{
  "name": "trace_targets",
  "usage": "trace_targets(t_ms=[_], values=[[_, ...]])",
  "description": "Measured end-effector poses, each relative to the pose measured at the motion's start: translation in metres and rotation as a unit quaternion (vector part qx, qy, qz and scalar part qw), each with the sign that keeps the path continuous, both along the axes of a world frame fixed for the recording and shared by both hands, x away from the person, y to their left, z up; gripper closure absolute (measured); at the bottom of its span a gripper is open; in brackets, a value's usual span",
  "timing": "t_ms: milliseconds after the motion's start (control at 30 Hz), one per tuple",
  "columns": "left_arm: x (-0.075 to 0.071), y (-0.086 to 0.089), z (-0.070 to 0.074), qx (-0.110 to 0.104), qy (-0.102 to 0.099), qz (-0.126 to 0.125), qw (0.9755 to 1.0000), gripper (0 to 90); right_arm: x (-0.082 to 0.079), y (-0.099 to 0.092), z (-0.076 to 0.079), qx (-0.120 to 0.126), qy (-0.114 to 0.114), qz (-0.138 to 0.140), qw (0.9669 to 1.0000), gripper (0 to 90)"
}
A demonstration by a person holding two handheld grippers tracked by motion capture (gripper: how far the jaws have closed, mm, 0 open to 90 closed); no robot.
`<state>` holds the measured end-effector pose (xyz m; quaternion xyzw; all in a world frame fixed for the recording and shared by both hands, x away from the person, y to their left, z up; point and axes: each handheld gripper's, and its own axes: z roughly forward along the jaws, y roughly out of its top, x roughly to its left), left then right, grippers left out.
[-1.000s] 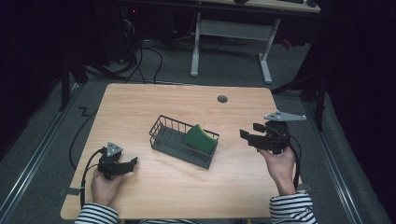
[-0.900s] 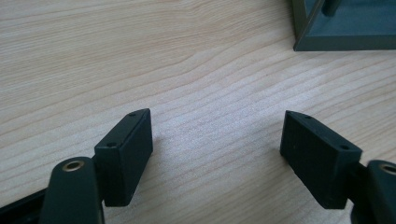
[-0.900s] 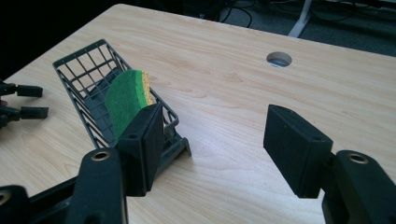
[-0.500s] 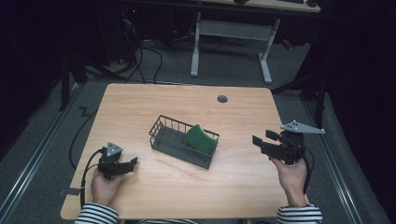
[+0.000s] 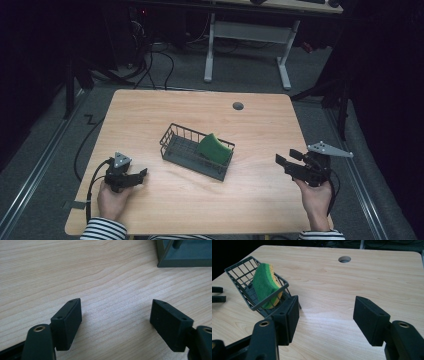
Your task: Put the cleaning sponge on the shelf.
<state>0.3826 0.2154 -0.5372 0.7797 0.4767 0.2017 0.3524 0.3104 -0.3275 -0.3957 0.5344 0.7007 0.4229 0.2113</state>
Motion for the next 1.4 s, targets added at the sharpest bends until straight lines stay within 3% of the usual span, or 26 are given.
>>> trace_targets(t_ms=[700, 1400], values=[[0.0, 0.0, 0.0, 0.001, 0.0, 0.0, 1.0, 26.0, -0.006, -0.004, -0.05, 0.024, 0.028, -0.019, 0.9992, 37.5], [0.0, 0.0, 0.0, 0.001, 0.0, 0.0, 1.0, 26.1, 0.005, 0.002, -0.09, 0.024, 0.059, -0.029, 0.9976, 38.1]])
